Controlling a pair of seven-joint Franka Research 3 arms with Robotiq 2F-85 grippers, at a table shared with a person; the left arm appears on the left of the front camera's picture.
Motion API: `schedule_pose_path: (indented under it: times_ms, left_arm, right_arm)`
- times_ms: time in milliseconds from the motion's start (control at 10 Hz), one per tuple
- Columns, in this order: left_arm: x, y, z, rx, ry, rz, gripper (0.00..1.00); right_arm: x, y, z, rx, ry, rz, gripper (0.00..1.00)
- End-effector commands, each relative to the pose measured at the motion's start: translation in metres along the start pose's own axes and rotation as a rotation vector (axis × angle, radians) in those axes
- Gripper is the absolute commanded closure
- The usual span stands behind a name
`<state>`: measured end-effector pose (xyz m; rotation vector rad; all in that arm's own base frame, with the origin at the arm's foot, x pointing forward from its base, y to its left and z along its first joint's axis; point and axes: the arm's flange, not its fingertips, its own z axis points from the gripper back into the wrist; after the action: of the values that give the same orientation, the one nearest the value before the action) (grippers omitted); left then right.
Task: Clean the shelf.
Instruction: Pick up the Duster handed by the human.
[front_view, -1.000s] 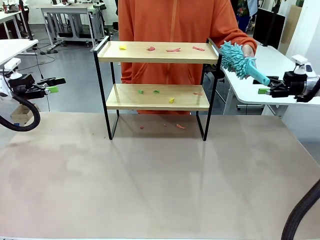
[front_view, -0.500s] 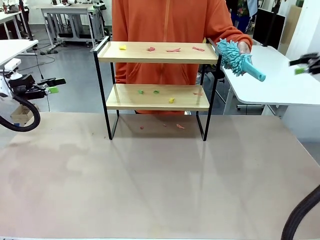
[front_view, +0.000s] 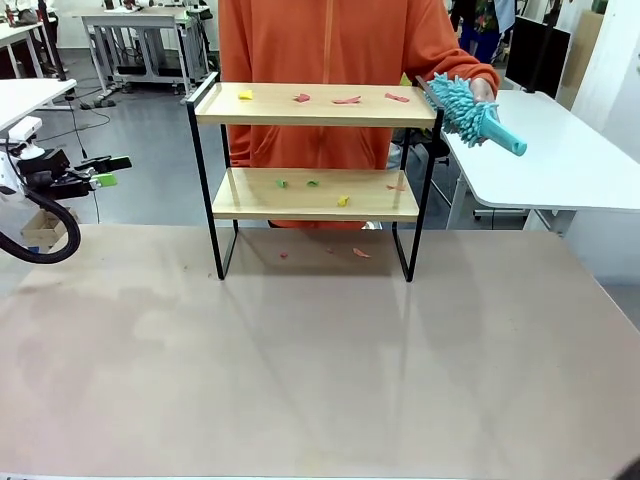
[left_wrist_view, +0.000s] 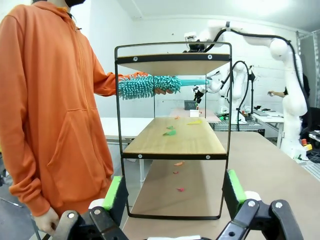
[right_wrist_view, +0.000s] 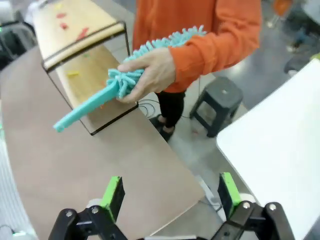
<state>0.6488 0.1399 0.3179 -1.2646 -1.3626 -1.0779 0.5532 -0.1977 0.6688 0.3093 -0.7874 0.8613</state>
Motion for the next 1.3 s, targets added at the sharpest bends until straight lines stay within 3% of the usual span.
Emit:
schedule_pose_path:
  times_ms: [0, 100, 200, 600, 700, 900, 1200]
  left_arm:
    - [0.002, -0.001, -0.001, -0.009, 0.006, -0.01, 0.0]
    - [0.002, -0.001, -0.001, -0.009, 0.006, -0.01, 0.0]
    - [0.002, -0.001, -0.001, -0.009, 0.006, -0.01, 0.0]
    - [0.002, -0.001, -0.001, -0.009, 0.006, -0.01, 0.0]
    - [0.002, -0.001, -0.001, -0.009, 0.006, -0.01, 0.0]
    - [0.002, -0.001, -0.001, -0.009, 0.006, -0.01, 0.0]
    - [0.002, -0.001, -0.001, -0.009, 0.006, -0.01, 0.0]
  right_arm:
    - [0.011, 0.047, -0.027, -0.06, 0.054, -0.114, 0.0]
    - [0.01, 0.054, -0.031, 0.006, 0.003, -0.114, 0.0]
    - [0.016, 0.022, 0.0, -0.033, 0.024, -0.039, 0.0]
    - [0.014, 0.029, -0.004, -0.034, 0.027, -0.066, 0.0]
    - [0.022, 0.063, -0.012, -0.094, 0.047, -0.173, 0.0]
    - [0.04, 0.128, -0.031, -0.1, 0.121, -0.339, 0.0]
    - [0.057, 0.203, -0.049, -0.164, 0.253, -0.525, 0.0]
